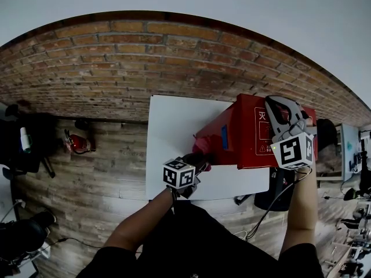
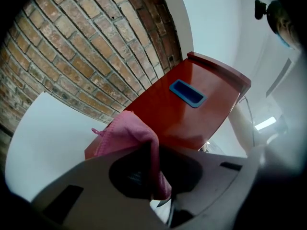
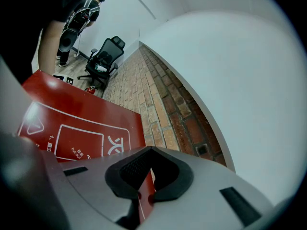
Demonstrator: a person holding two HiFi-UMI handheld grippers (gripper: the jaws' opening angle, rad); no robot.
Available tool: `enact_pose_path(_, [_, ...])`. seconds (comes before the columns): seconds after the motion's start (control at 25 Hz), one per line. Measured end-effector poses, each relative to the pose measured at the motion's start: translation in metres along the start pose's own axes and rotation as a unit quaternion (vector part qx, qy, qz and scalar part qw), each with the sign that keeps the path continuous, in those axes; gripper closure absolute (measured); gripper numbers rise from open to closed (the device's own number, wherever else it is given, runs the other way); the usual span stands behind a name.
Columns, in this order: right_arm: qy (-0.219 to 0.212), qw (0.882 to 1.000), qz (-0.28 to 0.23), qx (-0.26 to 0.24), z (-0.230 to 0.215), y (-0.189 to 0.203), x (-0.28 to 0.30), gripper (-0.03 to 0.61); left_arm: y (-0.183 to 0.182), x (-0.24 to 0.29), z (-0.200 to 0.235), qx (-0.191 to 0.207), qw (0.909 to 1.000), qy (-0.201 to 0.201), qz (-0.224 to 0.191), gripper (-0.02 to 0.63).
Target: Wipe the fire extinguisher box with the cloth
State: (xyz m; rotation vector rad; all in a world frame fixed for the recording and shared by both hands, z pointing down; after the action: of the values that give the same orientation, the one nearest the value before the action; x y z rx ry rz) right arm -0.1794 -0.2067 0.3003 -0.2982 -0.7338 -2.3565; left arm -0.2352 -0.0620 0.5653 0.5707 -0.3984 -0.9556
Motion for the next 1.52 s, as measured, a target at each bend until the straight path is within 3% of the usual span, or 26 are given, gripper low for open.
enact_pose_path(1.52, [0.001,1.000,-0.002,-0.001,0.000,-0.001,0.000,0.558,-0.062,-0.012,-0.087,0.028,0.9958,0.057,-0.067,0.543])
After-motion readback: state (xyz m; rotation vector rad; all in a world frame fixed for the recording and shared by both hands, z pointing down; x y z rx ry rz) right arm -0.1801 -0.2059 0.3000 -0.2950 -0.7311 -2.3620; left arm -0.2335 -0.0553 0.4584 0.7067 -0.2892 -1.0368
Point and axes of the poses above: the fingertips, and each gripper's own axes: x forward along the fingers, z to its left, y out of its underside, the point moved 3 cm from there along -x, backward along the fingers, and after that the axes turned 12 degrees about -z, right-handed, at the moved point
